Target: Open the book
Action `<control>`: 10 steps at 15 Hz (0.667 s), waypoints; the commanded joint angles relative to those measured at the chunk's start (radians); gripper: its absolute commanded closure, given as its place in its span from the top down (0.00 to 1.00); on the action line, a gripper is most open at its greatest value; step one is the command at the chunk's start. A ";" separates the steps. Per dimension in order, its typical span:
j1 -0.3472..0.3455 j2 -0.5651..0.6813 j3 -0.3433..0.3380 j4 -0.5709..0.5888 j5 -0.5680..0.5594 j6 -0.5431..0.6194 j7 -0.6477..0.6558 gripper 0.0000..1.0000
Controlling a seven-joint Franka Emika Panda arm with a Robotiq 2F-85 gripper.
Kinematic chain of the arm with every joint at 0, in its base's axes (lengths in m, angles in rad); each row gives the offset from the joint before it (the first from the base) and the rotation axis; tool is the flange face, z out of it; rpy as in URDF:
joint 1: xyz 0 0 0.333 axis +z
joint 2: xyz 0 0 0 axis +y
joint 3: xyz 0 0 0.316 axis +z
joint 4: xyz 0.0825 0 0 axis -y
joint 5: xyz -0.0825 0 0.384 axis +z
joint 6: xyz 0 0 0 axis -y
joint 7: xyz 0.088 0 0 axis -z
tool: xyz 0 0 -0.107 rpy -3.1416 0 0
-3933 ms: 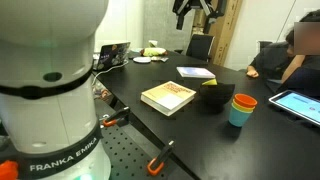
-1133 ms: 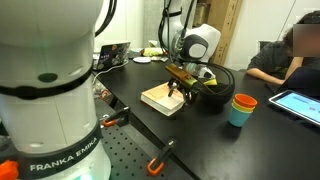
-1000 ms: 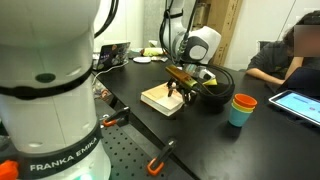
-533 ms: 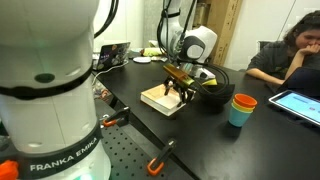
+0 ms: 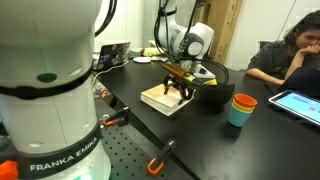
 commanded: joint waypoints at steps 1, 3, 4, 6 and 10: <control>0.045 -0.064 -0.002 -0.007 -0.037 -0.007 0.042 1.00; 0.044 -0.086 0.010 -0.004 -0.024 -0.030 0.048 1.00; 0.038 -0.092 0.017 0.002 -0.008 -0.049 0.046 1.00; 0.027 -0.105 0.033 0.022 0.039 -0.117 0.041 1.00; 0.041 -0.151 0.032 0.049 0.108 -0.217 0.046 1.00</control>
